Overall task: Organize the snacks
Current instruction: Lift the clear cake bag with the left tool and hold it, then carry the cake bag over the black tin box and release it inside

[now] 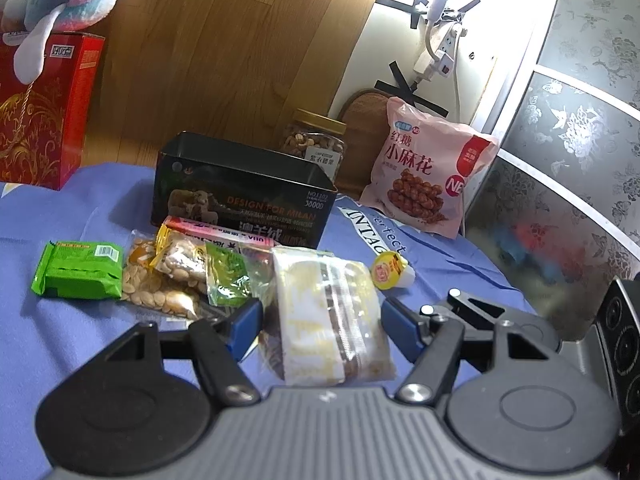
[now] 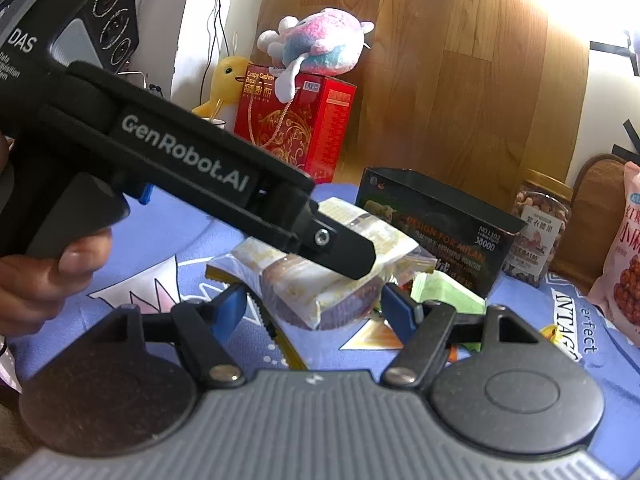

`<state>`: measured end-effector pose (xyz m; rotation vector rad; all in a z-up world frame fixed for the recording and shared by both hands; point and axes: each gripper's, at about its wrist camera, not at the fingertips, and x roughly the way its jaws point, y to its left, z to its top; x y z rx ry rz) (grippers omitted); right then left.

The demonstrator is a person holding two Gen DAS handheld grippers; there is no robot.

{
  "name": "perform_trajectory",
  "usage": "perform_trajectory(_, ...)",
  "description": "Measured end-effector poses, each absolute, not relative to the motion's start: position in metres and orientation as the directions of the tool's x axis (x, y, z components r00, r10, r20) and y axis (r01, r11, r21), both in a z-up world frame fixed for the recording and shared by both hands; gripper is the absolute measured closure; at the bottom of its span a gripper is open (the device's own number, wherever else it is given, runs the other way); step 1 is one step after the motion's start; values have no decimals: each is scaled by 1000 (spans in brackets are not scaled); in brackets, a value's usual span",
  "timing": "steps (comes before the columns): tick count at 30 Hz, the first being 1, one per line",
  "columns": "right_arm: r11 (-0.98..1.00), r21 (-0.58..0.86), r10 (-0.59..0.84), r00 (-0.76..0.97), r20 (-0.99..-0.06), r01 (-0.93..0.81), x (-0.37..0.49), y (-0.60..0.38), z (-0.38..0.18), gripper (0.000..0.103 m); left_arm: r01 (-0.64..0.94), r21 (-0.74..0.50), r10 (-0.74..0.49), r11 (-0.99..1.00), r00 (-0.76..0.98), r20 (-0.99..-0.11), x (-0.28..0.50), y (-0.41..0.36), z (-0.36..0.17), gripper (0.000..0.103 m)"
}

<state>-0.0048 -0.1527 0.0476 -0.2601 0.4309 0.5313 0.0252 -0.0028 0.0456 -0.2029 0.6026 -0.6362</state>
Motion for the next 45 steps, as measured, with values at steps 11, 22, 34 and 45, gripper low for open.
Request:
perform_trajectory(11, 830, -130, 434, 775, -459, -542, -4, -152, 48, 27, 497, -353, -609, 793, 645, -462, 24, -4, 47, 37)
perform_trajectory(22, 833, -132, 436, 785, -440, -537, -7, -154, 52, 27, 504, -344, -610, 792, 653, -449, 20, -3, 52, 37)
perform_trajectory(34, 833, -132, 435, 784, -442, -537, -8, -154, 52, 27, 504, -342, -609, 793, 651, -452, 19, -3, 53, 37)
perform_trajectory(45, 836, -144, 428, 794, -432, -529, -8, -154, 56, 27, 511, -330, -608, 794, 657, -445, 20, -6, 58, 37)
